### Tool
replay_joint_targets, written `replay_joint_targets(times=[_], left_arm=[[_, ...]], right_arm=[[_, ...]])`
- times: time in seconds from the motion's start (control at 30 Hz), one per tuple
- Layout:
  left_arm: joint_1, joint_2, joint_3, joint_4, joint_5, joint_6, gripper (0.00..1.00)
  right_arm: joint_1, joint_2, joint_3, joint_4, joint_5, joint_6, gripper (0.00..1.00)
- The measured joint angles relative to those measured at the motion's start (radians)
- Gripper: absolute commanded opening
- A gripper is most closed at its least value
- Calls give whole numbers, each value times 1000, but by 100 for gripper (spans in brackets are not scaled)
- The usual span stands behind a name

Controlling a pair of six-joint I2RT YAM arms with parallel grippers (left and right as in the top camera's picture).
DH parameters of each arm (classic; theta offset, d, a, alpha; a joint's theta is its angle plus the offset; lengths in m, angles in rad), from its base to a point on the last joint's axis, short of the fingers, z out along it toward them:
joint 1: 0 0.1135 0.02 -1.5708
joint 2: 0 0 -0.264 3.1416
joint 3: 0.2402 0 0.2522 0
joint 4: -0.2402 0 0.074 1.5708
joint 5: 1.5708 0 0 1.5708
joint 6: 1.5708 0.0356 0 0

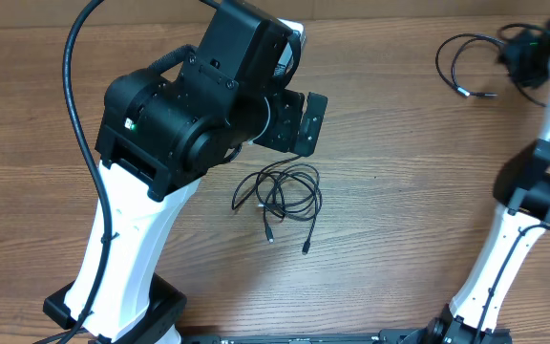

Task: Untangle cables

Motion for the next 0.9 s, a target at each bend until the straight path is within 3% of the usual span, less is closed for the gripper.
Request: replay_joint_targets(times=[0.13,0.23,0.3,0.43,0.53,0.9], left_arm=[[0,0,0,0,0,0,100],[0,0,0,0,0,0,100],[0,0,0,0,0,0,100],[0,0,0,0,0,0,100],[0,0,0,0,0,0,100],[0,0,0,0,0,0,100]], right_arm=[[-85,-18,1,-19,50,-2,58],[-134,-18,-44,-6,92,-1,58],[-166,-18,-105,18,111,-2,49],[-209,-18,-237,97,135,1,20],[-219,-18,-312,164,141,-2,6],[-204,-18,-435,349,144,4,4]])
